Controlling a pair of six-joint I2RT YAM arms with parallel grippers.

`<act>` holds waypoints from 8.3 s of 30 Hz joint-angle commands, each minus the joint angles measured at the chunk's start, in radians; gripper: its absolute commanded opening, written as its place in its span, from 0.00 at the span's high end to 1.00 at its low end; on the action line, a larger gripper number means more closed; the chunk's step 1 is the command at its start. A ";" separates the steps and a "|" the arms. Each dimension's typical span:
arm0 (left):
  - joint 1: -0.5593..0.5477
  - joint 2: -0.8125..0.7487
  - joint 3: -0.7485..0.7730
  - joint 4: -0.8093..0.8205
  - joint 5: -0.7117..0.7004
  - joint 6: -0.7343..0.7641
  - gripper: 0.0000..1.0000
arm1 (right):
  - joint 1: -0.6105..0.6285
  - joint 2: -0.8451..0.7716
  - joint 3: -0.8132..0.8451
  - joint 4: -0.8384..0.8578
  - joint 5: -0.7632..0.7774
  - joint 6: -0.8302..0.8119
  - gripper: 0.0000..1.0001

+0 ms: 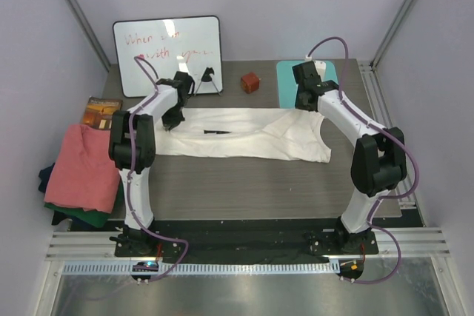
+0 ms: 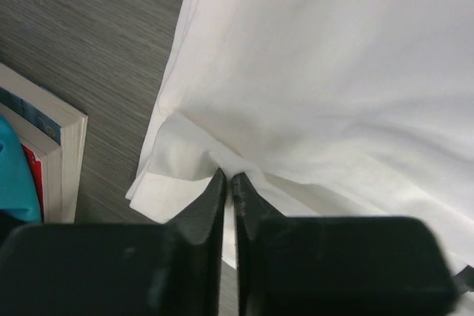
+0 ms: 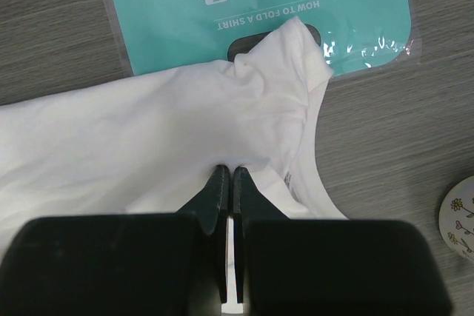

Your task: Fold and stack the t-shirts

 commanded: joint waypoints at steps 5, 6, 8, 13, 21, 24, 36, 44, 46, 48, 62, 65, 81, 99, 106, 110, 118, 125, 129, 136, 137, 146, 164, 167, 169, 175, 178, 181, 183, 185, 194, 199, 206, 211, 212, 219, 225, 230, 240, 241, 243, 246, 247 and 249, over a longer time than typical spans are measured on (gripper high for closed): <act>0.000 0.033 0.074 -0.028 -0.061 0.009 0.61 | -0.016 0.064 0.079 0.046 -0.002 0.002 0.99; 0.002 0.015 0.063 -0.028 -0.069 0.001 0.57 | -0.018 0.081 0.099 0.046 -0.009 0.008 0.99; 0.002 -0.005 0.028 -0.016 -0.095 -0.017 0.44 | -0.022 0.101 0.134 0.046 -0.013 0.013 0.99; 0.000 -0.063 -0.004 -0.034 -0.167 -0.035 0.43 | -0.028 0.172 0.211 0.023 -0.020 0.022 0.99; 0.002 -0.063 0.029 -0.101 -0.279 -0.072 0.33 | -0.042 0.287 0.317 -0.021 -0.022 0.027 0.78; 0.002 -0.054 0.063 -0.120 -0.310 -0.074 0.32 | -0.047 0.310 0.335 -0.041 -0.042 0.027 0.70; 0.000 -0.143 0.131 -0.115 -0.288 -0.058 0.34 | -0.050 0.141 0.239 -0.047 -0.118 0.022 0.59; -0.141 -0.218 -0.072 0.007 -0.138 -0.092 0.41 | -0.022 0.057 -0.014 0.035 -0.276 0.059 0.61; -0.194 -0.185 -0.084 0.006 -0.141 -0.106 0.43 | -0.018 0.043 -0.071 0.058 -0.278 0.060 0.61; -0.219 -0.154 -0.083 0.017 -0.133 -0.123 0.44 | -0.016 0.044 -0.091 0.069 -0.273 0.059 0.62; -0.262 -0.037 -0.126 0.135 -0.004 -0.134 0.63 | -0.013 0.170 -0.011 0.104 -0.329 0.040 0.64; -0.264 -0.018 -0.133 0.142 -0.001 -0.131 0.64 | -0.009 0.199 0.015 0.103 -0.335 0.042 0.64; -0.287 0.064 -0.156 0.169 -0.003 -0.098 0.67 | 0.001 0.287 0.124 0.144 -0.362 0.074 0.65; -0.287 0.044 -0.210 0.187 -0.018 -0.084 0.66 | 0.002 0.426 0.337 0.155 -0.444 0.148 0.68; -0.287 0.019 -0.227 0.192 -0.049 -0.083 0.47 | 0.001 0.427 0.469 0.129 -0.451 0.137 0.68; -0.287 -0.025 -0.218 0.170 -0.109 -0.089 0.40 | 0.001 0.318 0.422 0.092 -0.444 0.102 0.68; -0.285 -0.180 -0.219 0.150 -0.087 -0.074 0.40 | 0.001 0.026 0.047 0.103 -0.324 0.024 0.68; -0.287 -0.286 -0.336 0.170 -0.098 -0.115 0.40 | 0.001 -0.031 -0.192 0.155 -0.356 0.024 0.73; -0.285 -0.391 -0.374 0.179 -0.118 -0.094 0.40 | 0.002 -0.020 -0.232 0.196 -0.379 0.034 0.74; -0.212 -0.323 -0.385 0.208 -0.077 -0.085 0.45 | 0.002 0.046 -0.232 0.219 -0.370 0.045 0.74; -0.204 -0.311 -0.385 0.221 -0.070 -0.081 0.46 | 0.002 0.057 -0.234 0.219 -0.367 0.044 0.74; -0.185 -0.162 -0.284 0.254 -0.069 -0.045 0.48 | 0.002 0.107 -0.229 0.218 -0.365 0.033 0.75; -0.095 -0.048 -0.152 0.231 -0.057 -0.031 0.49 | 0.001 0.152 -0.228 0.192 -0.330 0.019 0.79; -0.081 -0.037 -0.118 0.216 -0.053 -0.022 0.49 | 0.001 0.167 -0.231 0.187 -0.329 0.021 0.79; -0.078 -0.033 -0.094 0.213 -0.055 -0.008 0.49 | 0.001 0.181 -0.232 0.187 -0.329 0.019 0.80; -0.072 -0.004 -0.035 0.192 -0.050 0.006 0.49 | 0.001 0.218 -0.217 0.174 -0.332 0.019 0.83; -0.072 0.006 -0.015 0.192 -0.052 0.012 0.49 | 0.001 0.236 -0.208 0.161 -0.338 0.021 0.84; -0.061 0.033 0.018 0.166 -0.061 0.014 0.49 | 0.001 0.236 -0.205 0.157 -0.321 0.021 0.84; -0.052 0.048 0.034 0.143 -0.067 0.012 0.49 | 0.001 0.226 -0.205 0.155 -0.303 0.021 0.84; -0.041 0.067 0.042 0.139 -0.070 0.011 0.49 | 0.001 0.227 -0.201 0.150 -0.289 0.019 0.84; -0.017 0.116 0.037 0.142 -0.044 -0.014 0.49 | 0.001 0.229 -0.192 0.132 -0.281 0.019 0.83; -0.017 0.027 -0.046 0.147 -0.058 -0.038 0.48 | -0.010 0.170 -0.194 0.129 -0.229 0.025 0.79; -0.030 -0.105 -0.150 0.127 -0.066 -0.037 0.48 | -0.016 0.133 -0.162 0.124 -0.164 0.031 0.76; -0.084 -0.074 -0.190 0.115 -0.031 -0.043 0.54 | -0.015 0.184 -0.113 0.083 -0.172 0.031 0.83; -0.096 -0.067 -0.196 0.112 -0.029 -0.049 0.55 | -0.015 0.205 -0.097 0.074 -0.171 0.028 0.85; -0.279 -0.066 -0.291 0.104 -0.026 -0.095 0.55 | -0.015 0.219 -0.082 0.057 -0.172 0.019 0.89; -0.398 -0.048 -0.316 0.069 0.005 -0.118 0.55 | -0.012 0.265 -0.005 0.051 -0.252 0.013 0.92; -0.452 -0.056 -0.392 0.066 -0.004 -0.141 0.55 | -0.012 0.331 0.094 0.020 -0.229 -0.005 0.99; -0.596 -0.070 -0.459 0.086 0.017 -0.158 0.55 | -0.024 0.517 0.378 -0.066 -0.174 -0.024 0.90; -0.607 -0.071 -0.448 0.084 0.016 -0.158 0.55 | -0.025 0.535 0.439 -0.076 -0.174 -0.024 0.89; -0.636 -0.065 -0.434 0.087 0.020 -0.151 0.55 | -0.036 0.581 0.495 -0.106 -0.169 -0.022 0.80; -0.676 -0.045 -0.403 0.086 0.034 -0.140 0.55 | -0.048 0.613 0.568 -0.118 -0.175 -0.018 0.75; -0.687 -0.036 -0.391 0.087 0.040 -0.132 0.55 | -0.054 0.615 0.585 -0.119 -0.178 -0.018 0.74; -0.721 -0.027 -0.376 0.087 0.042 -0.126 0.55 | -0.061 0.611 0.596 -0.120 -0.178 -0.021 0.71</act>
